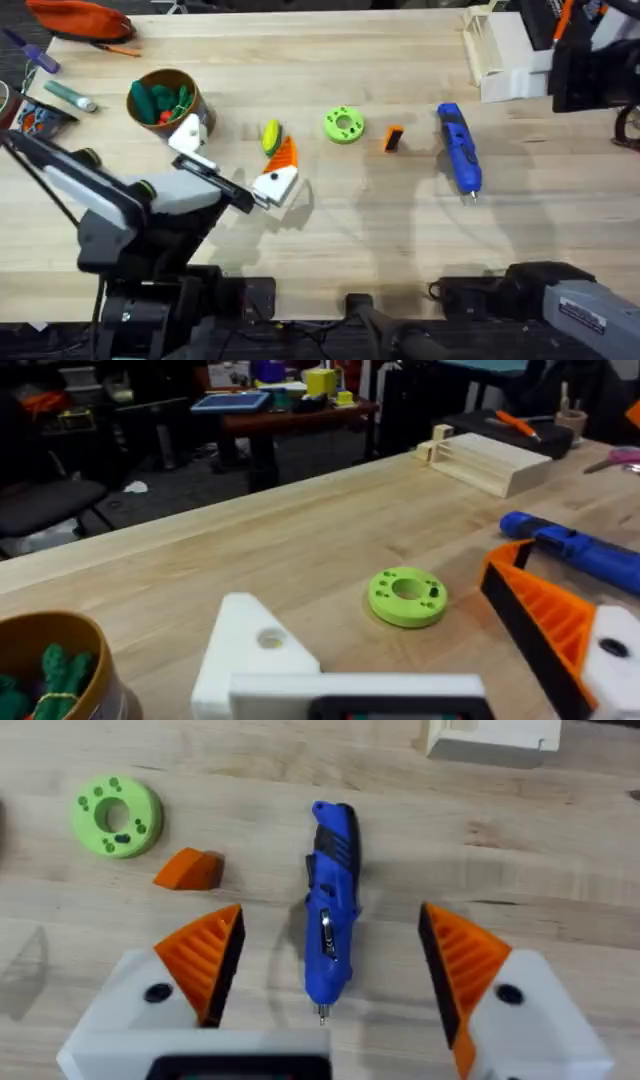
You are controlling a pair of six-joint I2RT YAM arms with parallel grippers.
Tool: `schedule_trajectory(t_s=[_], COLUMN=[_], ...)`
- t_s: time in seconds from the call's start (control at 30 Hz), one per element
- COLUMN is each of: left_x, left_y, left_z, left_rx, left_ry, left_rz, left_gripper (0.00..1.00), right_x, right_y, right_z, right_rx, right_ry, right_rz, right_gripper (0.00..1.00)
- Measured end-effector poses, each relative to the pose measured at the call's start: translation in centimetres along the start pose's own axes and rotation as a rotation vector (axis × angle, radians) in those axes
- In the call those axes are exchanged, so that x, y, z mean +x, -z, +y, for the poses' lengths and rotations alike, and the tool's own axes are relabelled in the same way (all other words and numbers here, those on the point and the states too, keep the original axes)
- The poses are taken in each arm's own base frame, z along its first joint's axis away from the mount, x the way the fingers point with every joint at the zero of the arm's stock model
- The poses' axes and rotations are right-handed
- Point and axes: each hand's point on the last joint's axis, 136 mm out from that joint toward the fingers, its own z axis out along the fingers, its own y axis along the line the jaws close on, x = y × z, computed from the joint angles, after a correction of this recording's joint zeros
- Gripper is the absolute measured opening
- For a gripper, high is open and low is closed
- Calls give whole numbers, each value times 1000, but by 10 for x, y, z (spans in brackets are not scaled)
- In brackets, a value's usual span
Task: Pick up the gripper from the table and insert it into the empty holder that is missing its gripper. Then pick up a screw, insert it into the mounting hole, and use the screwdriver to tighten it. Finally, clean up the table by picking up the vegetable and placing it into the bucket.
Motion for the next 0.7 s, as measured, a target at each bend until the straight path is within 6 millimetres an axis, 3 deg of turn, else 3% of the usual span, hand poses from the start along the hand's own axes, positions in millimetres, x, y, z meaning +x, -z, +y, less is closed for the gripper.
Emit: schedule_trajectory(t_s=[0.43, 0.7], left_x=[1, 18], left_y=[1, 6], left_z=[-31, -59], left_rx=[187, 366], left_ry=[-57, -36], left_rz=[-29, -9], left_gripper=[988, 988], right_x=[0, 0], right_y=[0, 0], right_z=[0, 0], right_rx=[0, 0], right_ry=[0, 0], right_rz=[0, 0], right_gripper=[994, 994])
